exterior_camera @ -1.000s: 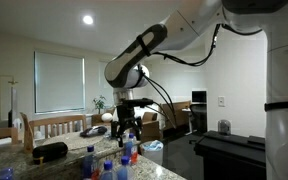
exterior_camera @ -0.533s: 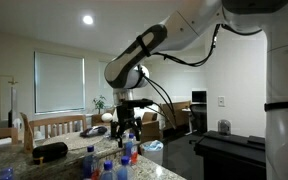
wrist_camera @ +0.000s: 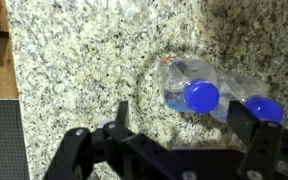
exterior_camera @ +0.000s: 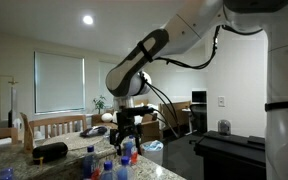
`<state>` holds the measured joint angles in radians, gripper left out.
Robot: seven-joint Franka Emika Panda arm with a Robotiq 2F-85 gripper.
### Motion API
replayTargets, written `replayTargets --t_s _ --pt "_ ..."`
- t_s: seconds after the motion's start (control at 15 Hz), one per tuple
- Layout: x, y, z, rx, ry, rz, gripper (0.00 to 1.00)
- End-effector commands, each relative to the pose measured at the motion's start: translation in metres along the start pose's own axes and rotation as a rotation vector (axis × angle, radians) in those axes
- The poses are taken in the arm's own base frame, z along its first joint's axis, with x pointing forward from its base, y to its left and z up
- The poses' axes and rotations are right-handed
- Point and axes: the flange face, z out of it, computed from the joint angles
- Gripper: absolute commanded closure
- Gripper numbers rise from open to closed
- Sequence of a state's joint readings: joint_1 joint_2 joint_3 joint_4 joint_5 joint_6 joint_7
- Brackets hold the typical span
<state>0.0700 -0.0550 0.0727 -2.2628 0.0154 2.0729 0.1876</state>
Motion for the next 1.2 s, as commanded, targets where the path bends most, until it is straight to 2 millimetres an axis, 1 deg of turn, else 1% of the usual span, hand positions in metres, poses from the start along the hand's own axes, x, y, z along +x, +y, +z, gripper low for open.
replayTargets --t_s 0.0,0.13,0.4,1.07,1.13 --pt "-0.013 -0.016 0.006 0.006 0.023 -0.022 0.00" --pt "-0.014 -0.024 0.009 0.006 0.022 -0.037 0.00" --pt "-0.015 -0.029 0.012 -0.007 0.018 -0.038 0.00" --pt "-0.001 -0.019 0.034 -0.030 -0.009 -0.015 0.00" --pt "0.000 -0.019 0.034 -0.039 0.004 -0.007 0.25"
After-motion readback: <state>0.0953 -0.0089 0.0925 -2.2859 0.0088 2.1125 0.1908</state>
